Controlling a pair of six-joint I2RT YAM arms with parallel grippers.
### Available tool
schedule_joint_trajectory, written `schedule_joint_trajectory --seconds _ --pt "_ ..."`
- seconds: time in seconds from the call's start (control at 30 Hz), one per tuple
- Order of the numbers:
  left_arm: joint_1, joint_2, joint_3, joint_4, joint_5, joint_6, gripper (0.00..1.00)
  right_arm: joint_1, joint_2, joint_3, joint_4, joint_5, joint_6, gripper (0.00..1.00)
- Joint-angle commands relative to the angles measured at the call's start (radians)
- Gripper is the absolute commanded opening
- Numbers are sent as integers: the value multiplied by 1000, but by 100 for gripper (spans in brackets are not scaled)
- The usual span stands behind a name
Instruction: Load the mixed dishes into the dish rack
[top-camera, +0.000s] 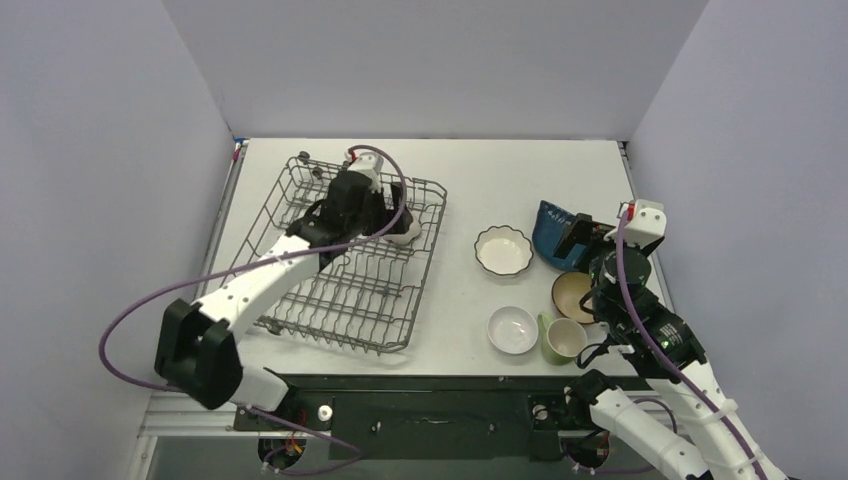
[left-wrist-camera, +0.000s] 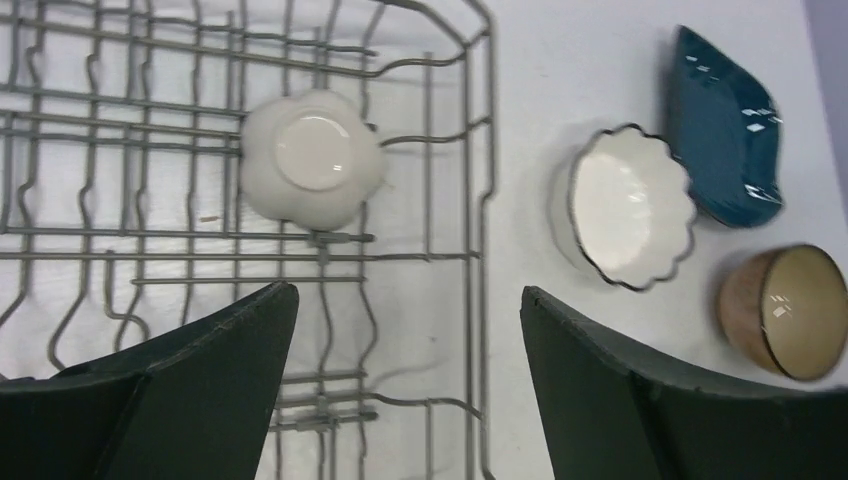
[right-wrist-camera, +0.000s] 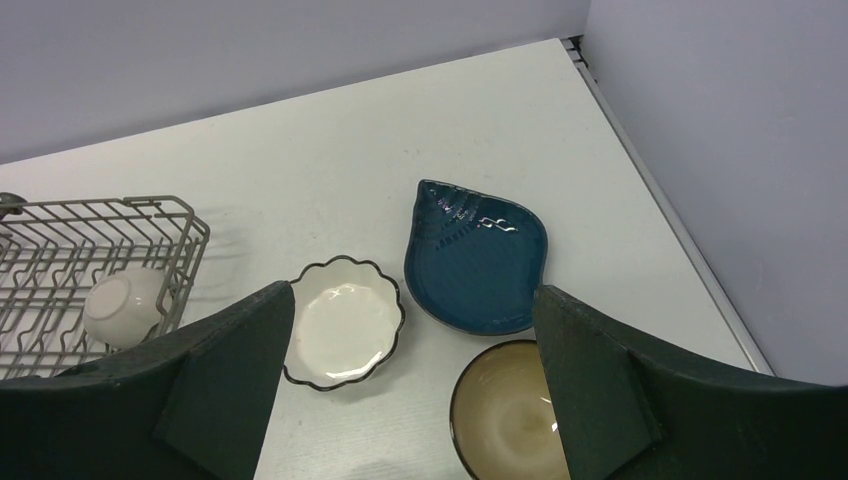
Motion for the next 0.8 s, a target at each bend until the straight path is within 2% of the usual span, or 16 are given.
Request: schedule_joint_trajectory --seconds 0.0,0.17,0.23,0.37,0.4,0.5,0.6,0.77 --pt "-135 -197 -83 39 -177 52 84 9 -11 -1 15 36 3 84" --pt "-310 -325 -200 127 -253 112 87 9 -34 -7 18 52 15 84" --pt "-401 -351 -230 153 -331 130 87 10 -47 -11 21 61 22 84" --pt "-626 -368 -302 268 -496 215 91 9 -62 -18 23 75 24 84" --pt "-718 -359 -329 303 -531 241 92 9 -65 -18 23 78 25 84" --pt "-930 -291 -380 486 -690 423 93 9 -76 -19 25 90 26 84" --pt "-1037 -199 -399 621 -753 560 97 10 -87 -21 28 96 27 84" --pt "-1127 40 -261 565 -751 671 97 10 -99 -26 33 98 28 84"
